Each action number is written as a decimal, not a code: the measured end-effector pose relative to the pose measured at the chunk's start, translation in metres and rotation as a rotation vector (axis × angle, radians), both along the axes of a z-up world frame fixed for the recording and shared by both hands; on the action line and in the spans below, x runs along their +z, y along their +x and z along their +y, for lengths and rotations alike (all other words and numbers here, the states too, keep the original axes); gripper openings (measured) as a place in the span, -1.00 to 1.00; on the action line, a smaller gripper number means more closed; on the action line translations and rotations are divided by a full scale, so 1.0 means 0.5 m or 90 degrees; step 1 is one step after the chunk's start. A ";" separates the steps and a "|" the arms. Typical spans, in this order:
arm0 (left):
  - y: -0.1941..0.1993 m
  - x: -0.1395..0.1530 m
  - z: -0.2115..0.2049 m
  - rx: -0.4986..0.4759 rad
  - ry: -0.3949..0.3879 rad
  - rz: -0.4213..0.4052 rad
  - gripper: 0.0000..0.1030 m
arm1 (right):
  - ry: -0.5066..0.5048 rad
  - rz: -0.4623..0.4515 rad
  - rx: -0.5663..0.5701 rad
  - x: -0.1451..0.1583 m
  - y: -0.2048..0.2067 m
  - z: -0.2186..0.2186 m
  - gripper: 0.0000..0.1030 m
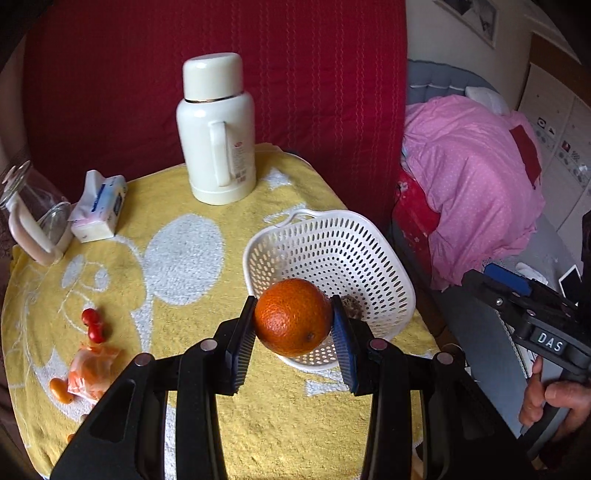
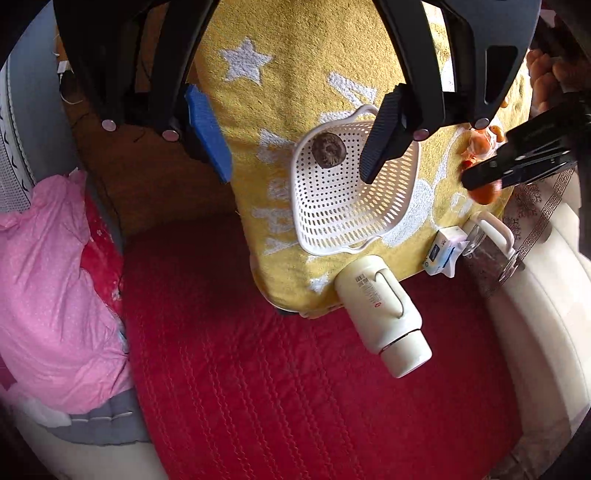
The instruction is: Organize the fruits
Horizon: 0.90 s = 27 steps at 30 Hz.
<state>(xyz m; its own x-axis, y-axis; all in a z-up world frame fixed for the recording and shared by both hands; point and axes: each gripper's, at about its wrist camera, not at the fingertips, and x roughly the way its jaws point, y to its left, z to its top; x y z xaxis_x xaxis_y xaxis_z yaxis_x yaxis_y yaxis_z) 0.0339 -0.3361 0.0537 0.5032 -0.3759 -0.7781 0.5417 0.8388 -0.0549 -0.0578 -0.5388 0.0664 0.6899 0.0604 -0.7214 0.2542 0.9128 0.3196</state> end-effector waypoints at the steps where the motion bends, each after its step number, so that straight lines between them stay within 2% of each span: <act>1: 0.005 -0.008 -0.010 -0.005 0.005 0.004 -0.24 | 0.001 0.002 -0.004 -0.002 -0.003 -0.003 0.41; 7: 0.024 -0.039 -0.048 -0.022 0.018 0.028 -0.23 | 0.008 0.009 -0.021 -0.011 -0.011 -0.016 0.41; 8: 0.026 -0.042 -0.052 -0.023 0.020 0.032 -0.18 | 0.009 0.009 -0.023 -0.012 -0.012 -0.017 0.41; 9: 0.028 -0.041 -0.055 -0.022 0.021 0.032 0.17 | 0.011 0.009 -0.024 -0.013 -0.012 -0.018 0.41; 11: 0.027 -0.031 -0.050 -0.012 0.013 0.015 0.54 | 0.013 0.009 -0.027 -0.015 -0.011 -0.018 0.41; 12: 0.026 -0.024 -0.045 -0.008 0.007 0.008 0.55 | 0.014 0.009 -0.029 -0.016 -0.010 -0.018 0.43; 14: 0.028 -0.015 -0.036 0.001 0.012 0.003 0.56 | 0.020 0.006 -0.034 -0.017 -0.009 -0.017 0.62; 16: 0.026 -0.005 -0.024 0.016 0.023 -0.012 0.61 | 0.024 0.003 -0.032 -0.015 -0.003 -0.012 0.63; 20: 0.021 0.028 0.014 0.044 0.016 -0.042 0.71 | 0.023 -0.004 -0.017 -0.008 0.012 0.008 0.63; 27: 0.007 0.089 0.091 0.096 0.020 -0.106 0.72 | 0.022 -0.027 0.021 0.017 0.031 0.061 0.63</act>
